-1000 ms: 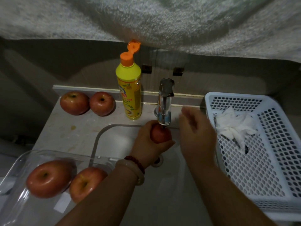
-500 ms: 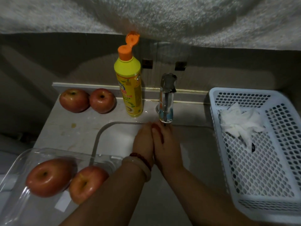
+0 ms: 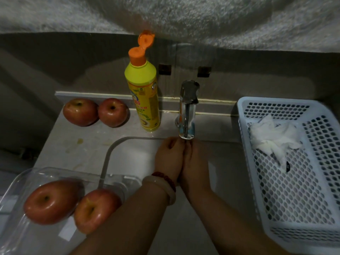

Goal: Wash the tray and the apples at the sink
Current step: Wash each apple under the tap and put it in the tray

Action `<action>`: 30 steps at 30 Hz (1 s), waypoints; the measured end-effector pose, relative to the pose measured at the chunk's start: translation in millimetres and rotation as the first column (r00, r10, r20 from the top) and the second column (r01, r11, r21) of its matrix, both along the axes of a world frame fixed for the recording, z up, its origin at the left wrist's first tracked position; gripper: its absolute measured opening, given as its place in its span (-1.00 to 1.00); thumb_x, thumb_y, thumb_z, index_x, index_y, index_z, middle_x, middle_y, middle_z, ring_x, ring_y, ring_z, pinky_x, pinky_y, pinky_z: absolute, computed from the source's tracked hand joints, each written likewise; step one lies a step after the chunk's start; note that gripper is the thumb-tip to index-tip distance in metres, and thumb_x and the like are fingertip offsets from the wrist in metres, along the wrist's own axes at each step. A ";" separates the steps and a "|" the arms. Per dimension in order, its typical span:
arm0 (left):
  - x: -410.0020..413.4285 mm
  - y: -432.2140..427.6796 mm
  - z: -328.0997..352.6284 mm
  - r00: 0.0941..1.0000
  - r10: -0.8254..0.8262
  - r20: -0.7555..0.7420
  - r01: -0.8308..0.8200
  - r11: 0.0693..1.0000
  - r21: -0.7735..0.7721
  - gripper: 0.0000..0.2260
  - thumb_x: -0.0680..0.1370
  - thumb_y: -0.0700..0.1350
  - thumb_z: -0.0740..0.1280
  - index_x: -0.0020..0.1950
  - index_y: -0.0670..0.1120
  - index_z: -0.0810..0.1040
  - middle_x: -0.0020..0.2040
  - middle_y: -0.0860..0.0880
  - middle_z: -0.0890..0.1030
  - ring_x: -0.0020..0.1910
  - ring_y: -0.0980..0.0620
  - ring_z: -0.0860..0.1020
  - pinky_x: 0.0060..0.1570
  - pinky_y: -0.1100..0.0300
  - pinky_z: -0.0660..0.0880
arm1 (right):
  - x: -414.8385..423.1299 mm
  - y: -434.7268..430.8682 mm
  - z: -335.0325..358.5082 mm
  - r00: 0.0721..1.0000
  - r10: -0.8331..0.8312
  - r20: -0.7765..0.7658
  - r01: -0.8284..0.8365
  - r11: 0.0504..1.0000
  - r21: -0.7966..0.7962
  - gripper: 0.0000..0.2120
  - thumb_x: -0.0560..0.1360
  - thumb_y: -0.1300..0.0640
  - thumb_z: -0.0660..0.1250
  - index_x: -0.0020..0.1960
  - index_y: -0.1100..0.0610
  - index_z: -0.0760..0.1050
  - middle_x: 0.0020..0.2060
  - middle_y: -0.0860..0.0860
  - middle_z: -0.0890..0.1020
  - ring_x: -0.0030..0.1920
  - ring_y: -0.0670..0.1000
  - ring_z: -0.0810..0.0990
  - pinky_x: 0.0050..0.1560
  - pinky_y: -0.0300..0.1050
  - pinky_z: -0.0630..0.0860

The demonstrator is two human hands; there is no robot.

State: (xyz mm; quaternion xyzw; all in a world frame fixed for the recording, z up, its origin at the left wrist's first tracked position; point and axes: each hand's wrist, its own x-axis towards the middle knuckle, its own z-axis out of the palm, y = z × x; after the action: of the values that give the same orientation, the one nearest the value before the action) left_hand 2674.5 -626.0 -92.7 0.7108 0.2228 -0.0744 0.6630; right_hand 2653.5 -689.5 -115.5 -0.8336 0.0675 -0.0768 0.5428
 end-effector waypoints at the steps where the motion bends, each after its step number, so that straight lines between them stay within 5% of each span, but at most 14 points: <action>1: -1.7 0.7 2.4 1.000 0.015 -0.019 -0.016 0.996 -0.087 -0.91 0.55 -0.10 0.29 -0.05 -0.05 0.58 -0.13 -0.02 0.64 -0.12 0.03 0.59 -0.14 0.23 0.49 | -1.8 -0.6 -2.3 0.999 0.018 0.034 -0.018 1.000 -0.007 -0.67 0.58 -0.07 0.01 0.10 0.06 0.46 -0.03 0.01 0.54 -0.03 -0.04 0.52 -0.05 -0.40 0.37; 3: -3.8 1.1 5.2 0.999 0.015 -0.039 -0.025 0.965 -0.261 -0.90 0.55 -0.11 0.32 -0.04 -0.11 0.60 -0.20 -0.07 0.66 -0.21 0.03 0.62 -0.26 0.21 0.51 | -4.8 -4.1 2.5 1.000 -0.007 0.006 0.006 0.998 0.067 -0.68 0.59 -0.06 0.06 0.16 0.05 0.49 -0.03 -0.05 0.57 -0.02 -0.13 0.54 -0.02 -0.36 0.43; 5: -5.1 2.7 8.0 0.996 0.017 -0.091 -0.057 0.889 -0.454 -0.79 0.59 -0.08 0.26 -0.16 -0.11 0.61 -0.33 -0.05 0.65 -0.36 0.07 0.61 -0.40 0.28 0.49 | -2.9 -7.6 12.9 0.989 -0.032 -0.143 0.078 0.942 0.327 -0.80 0.58 -0.03 0.24 0.15 -0.02 0.54 -0.06 -0.12 0.64 -0.04 -0.20 0.60 -0.08 -0.34 0.50; 8: -7.3 4.2 5.5 0.979 0.018 -0.201 -0.137 0.792 -0.595 -0.68 0.61 0.05 0.18 -0.05 -0.10 0.65 -0.16 -0.11 0.70 -0.21 0.00 0.67 -0.21 0.16 0.55 | 4.4 -8.2 17.6 0.945 0.029 -0.325 0.166 0.816 0.554 -0.80 0.47 0.03 0.39 0.09 -0.06 0.59 -0.07 -0.04 0.69 -0.07 -0.08 0.67 -0.15 -0.19 0.54; 11: -10.5 6.1 4.7 0.974 0.120 -0.190 -0.200 0.851 -0.485 -0.64 0.65 0.01 0.11 -0.15 -0.12 0.60 -0.24 -0.15 0.67 -0.38 0.11 0.63 -0.37 0.32 0.53 | -0.1 -1.1 11.9 0.984 0.032 -0.177 0.020 0.958 0.285 -0.77 0.48 -0.04 0.39 0.12 -0.08 0.50 0.04 -0.03 0.62 0.04 -0.08 0.60 0.02 -0.23 0.51; 13: -9.1 9.2 4.0 0.989 0.108 -0.101 -0.134 0.941 -0.312 -0.63 0.66 0.03 0.09 -0.12 -0.10 0.59 -0.19 -0.10 0.67 -0.28 0.15 0.64 -0.30 0.38 0.52 | -4.6 0.1 5.6 0.996 0.079 0.033 -0.080 0.997 0.010 -0.75 0.51 -0.06 0.25 0.15 -0.03 0.46 0.11 -0.04 0.51 0.08 -0.19 0.50 0.09 -0.42 0.38; 15: -9.8 10.2 3.4 1.000 -0.011 0.005 0.012 0.989 -0.145 -0.74 0.62 0.06 0.17 0.02 -0.06 0.56 -0.10 -0.03 0.65 -0.08 0.07 0.63 -0.15 0.33 0.52 | -4.1 0.0 3.6 0.991 0.075 0.109 -0.076 0.997 0.002 -0.72 0.54 0.01 0.16 0.13 0.11 0.50 0.09 -0.02 0.48 0.03 -0.29 0.45 0.04 -0.49 0.32; 17: -11.8 9.1 3.9 0.998 -0.063 0.018 0.064 0.994 -0.090 -0.79 0.55 0.10 0.27 0.06 0.00 0.54 -0.07 -0.02 0.66 -0.08 0.05 0.64 -0.10 0.17 0.58 | -0.4 -1.0 7.8 1.000 -0.004 -0.015 0.006 0.989 0.146 -0.76 0.55 0.05 0.14 0.07 0.12 0.52 0.01 0.04 0.57 -0.02 -0.21 0.52 -0.03 -0.34 0.39; 19: -12.3 12.0 -0.9 0.998 -0.054 0.034 0.057 0.994 -0.096 -0.77 0.53 0.14 0.29 0.06 0.03 0.55 -0.06 -0.01 0.67 -0.08 0.05 0.65 -0.03 0.03 0.61 | 3.2 -0.1 16.3 0.963 -0.049 -0.266 0.158 0.901 0.403 -0.75 0.60 -0.01 0.17 0.10 0.08 0.56 -0.05 0.05 0.66 -0.06 -0.04 0.63 -0.11 -0.20 0.49; 21: -12.9 13.9 -0.8 0.997 -0.051 0.057 0.055 0.996 -0.067 -0.80 0.58 0.13 0.23 0.04 0.07 0.55 -0.06 0.05 0.66 -0.07 0.11 0.63 -0.03 0.13 0.59 | 11.5 -3.4 22.3 0.857 0.030 -0.515 0.357 0.688 0.632 -0.70 0.59 -0.08 0.20 0.08 0.09 0.60 -0.12 0.07 0.71 -0.12 0.03 0.69 -0.17 -0.11 0.57; 24: -12.5 13.3 -3.9 0.999 0.017 0.044 -0.014 0.998 -0.060 -0.74 0.65 0.08 0.08 0.00 0.08 0.55 -0.07 0.09 0.62 -0.08 0.21 0.57 -0.13 0.33 0.47 | 18.4 -9.7 28.2 0.775 0.162 -0.611 0.464 0.511 0.724 -0.69 0.55 -0.10 0.25 0.04 0.09 0.62 -0.17 0.09 0.72 -0.15 0.07 0.68 -0.20 -0.08 0.58; 25: -11.6 12.0 -3.8 0.997 0.076 0.021 -0.074 0.993 -0.096 -0.69 0.66 0.08 0.04 0.00 0.06 0.56 -0.06 0.04 0.62 -0.07 0.18 0.57 -0.12 0.30 0.48 | 17.3 -7.4 27.4 0.795 0.150 -0.588 0.431 0.542 0.722 -0.74 0.55 -0.08 0.25 0.01 0.06 0.61 -0.15 0.09 0.72 -0.14 0.05 0.68 -0.20 -0.09 0.57; 28: -4.9 8.5 1.2 0.984 0.167 -0.059 -0.175 0.967 -0.184 -0.60 0.67 0.08 0.01 -0.07 -0.02 0.59 -0.09 -0.09 0.65 -0.03 -0.02 0.60 0.08 0.07 0.53 | 4.4 2.2 19.0 0.956 0.007 -0.294 0.111 0.917 0.384 -0.84 0.57 -0.10 0.22 0.00 -0.10 0.55 -0.02 0.03 0.66 -0.06 -0.10 0.63 -0.11 -0.26 0.52; 30: -1.7 12.0 3.9 0.979 0.148 -0.140 -0.189 0.917 -0.351 -0.63 0.65 0.08 0.10 -0.09 -0.06 0.62 -0.13 -0.14 0.68 -0.04 -0.07 0.63 0.03 0.07 0.54 | -9.9 3.0 10.2 0.996 0.087 -0.031 -0.081 0.985 0.153 -0.69 0.56 -0.22 0.13 0.13 -0.08 0.49 0.10 -0.07 0.55 0.07 -0.17 0.55 0.01 -0.37 0.44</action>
State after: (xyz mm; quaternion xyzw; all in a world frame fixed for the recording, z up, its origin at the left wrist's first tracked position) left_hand 2672.8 -614.0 -88.8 0.5490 0.3020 -0.0960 0.7734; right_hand 2643.5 -686.5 -105.4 -0.7932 0.0483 -0.0328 0.6061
